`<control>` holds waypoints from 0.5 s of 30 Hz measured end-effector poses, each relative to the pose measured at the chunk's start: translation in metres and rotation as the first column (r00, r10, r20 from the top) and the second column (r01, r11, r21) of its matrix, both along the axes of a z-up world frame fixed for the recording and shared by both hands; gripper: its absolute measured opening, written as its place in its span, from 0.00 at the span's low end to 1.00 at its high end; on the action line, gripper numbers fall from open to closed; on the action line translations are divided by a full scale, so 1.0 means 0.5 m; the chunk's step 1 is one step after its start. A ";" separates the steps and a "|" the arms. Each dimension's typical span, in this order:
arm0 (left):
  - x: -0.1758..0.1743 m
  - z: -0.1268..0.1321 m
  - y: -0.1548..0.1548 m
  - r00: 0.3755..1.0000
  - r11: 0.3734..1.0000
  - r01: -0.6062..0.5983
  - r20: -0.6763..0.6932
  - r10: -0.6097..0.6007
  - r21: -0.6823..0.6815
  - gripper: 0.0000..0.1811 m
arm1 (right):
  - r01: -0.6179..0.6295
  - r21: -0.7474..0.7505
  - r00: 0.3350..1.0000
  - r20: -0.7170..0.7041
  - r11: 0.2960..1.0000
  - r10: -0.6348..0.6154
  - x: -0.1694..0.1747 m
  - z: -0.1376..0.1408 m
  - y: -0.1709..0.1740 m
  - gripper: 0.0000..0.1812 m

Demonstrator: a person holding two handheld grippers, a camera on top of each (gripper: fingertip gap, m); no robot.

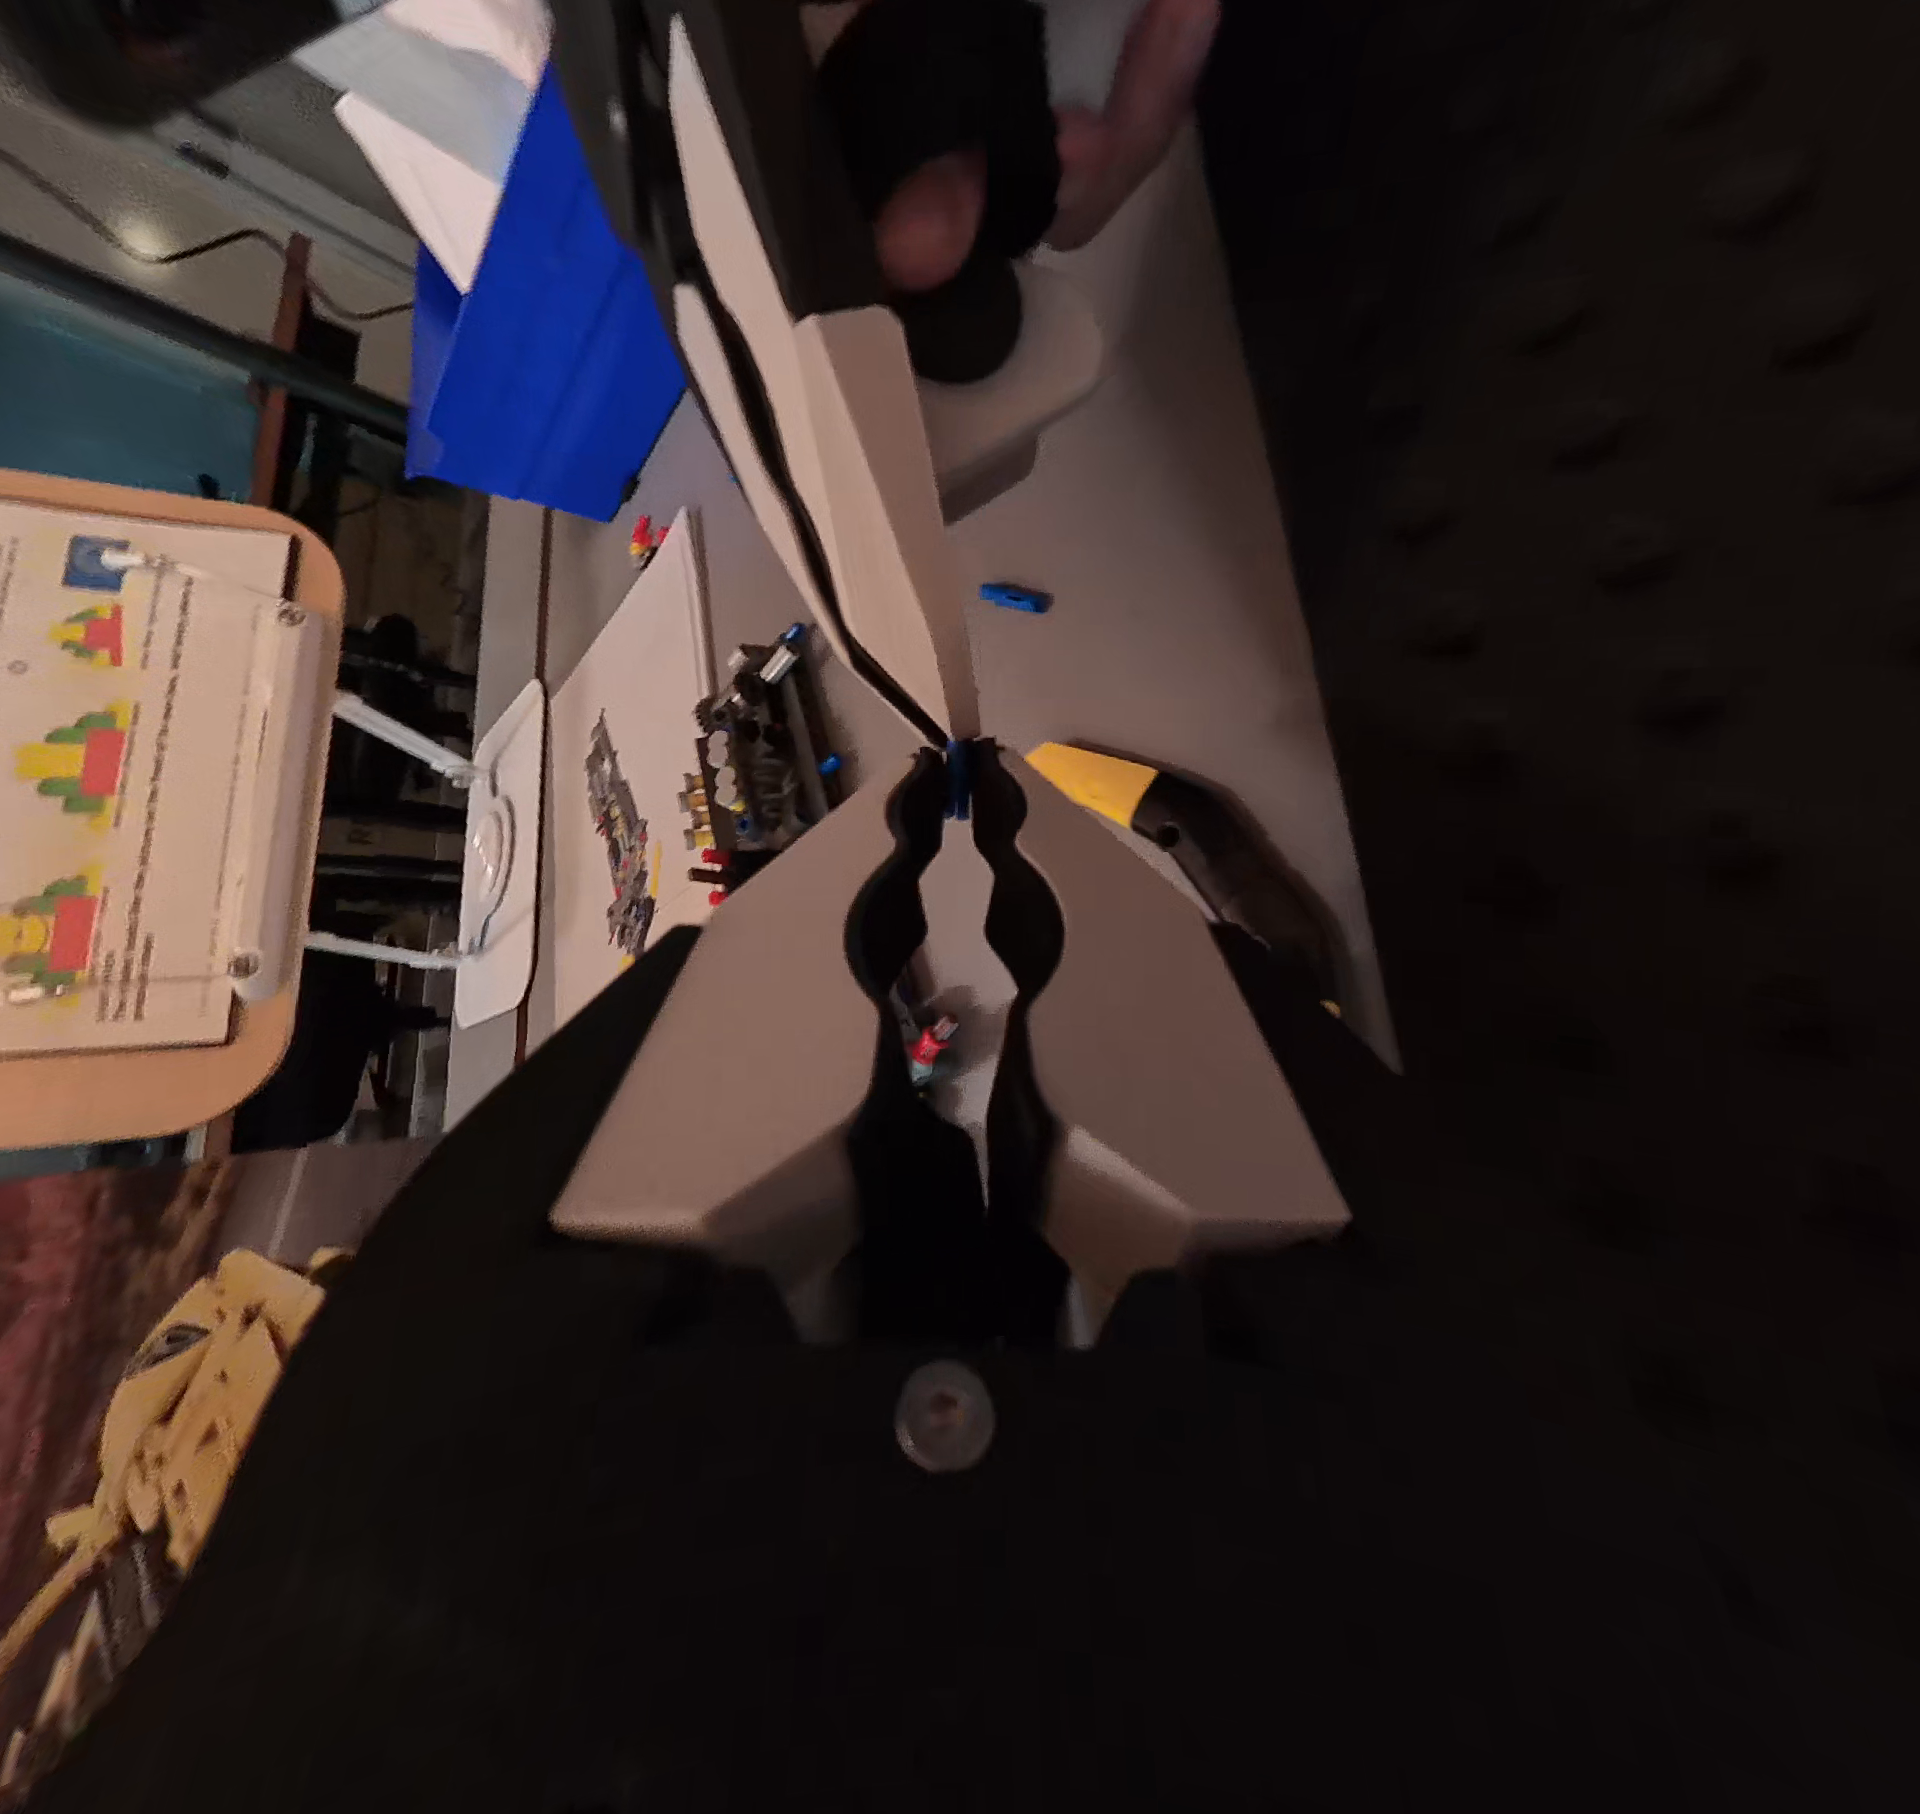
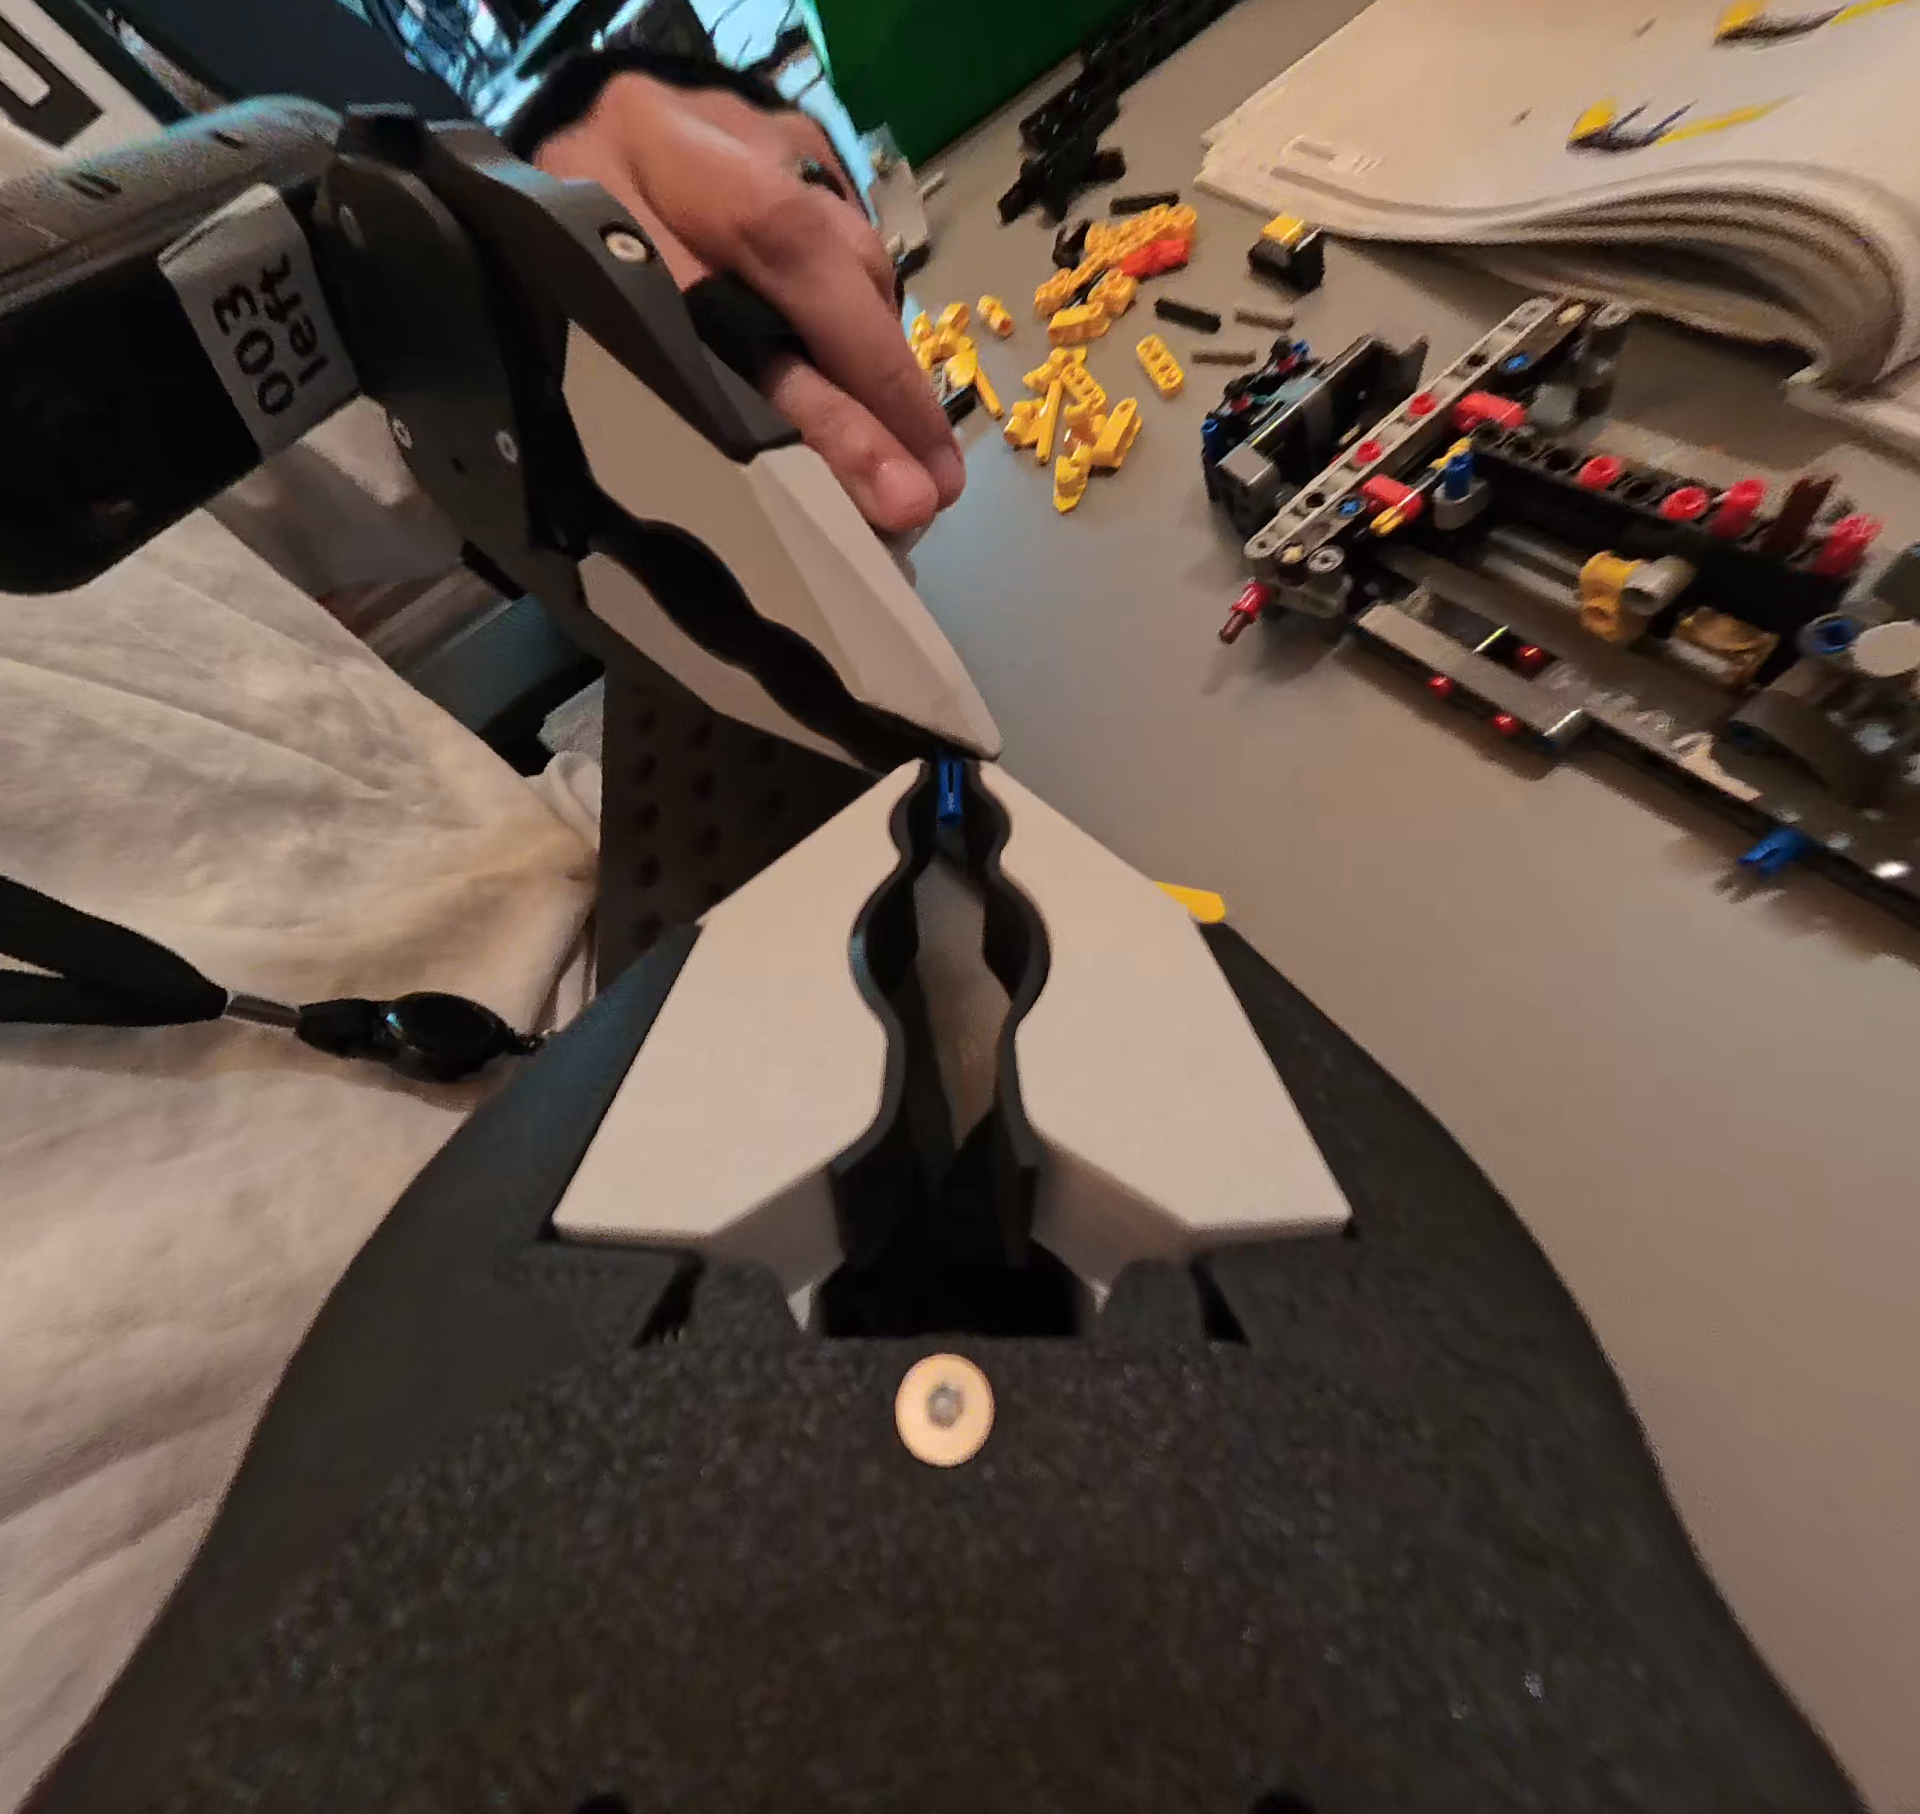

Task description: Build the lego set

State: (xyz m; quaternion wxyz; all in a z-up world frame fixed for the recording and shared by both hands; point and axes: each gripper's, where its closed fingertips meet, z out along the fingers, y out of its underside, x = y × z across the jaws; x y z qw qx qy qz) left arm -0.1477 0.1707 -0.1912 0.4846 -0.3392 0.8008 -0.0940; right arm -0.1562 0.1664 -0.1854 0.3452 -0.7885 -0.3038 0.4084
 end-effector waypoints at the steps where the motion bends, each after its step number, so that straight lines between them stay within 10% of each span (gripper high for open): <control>1: 0.003 0.004 0.006 0.999 1.000 -0.026 0.021 0.026 -0.011 0.02 | 0.021 0.021 1.000 -0.012 1.000 -0.020 0.004 0.006 0.007 0.02; 15: 0.026 0.059 0.041 0.948 0.967 -0.202 0.216 0.233 -0.155 0.02 | 0.216 0.048 0.937 -0.291 0.975 -0.193 0.022 0.061 0.044 0.02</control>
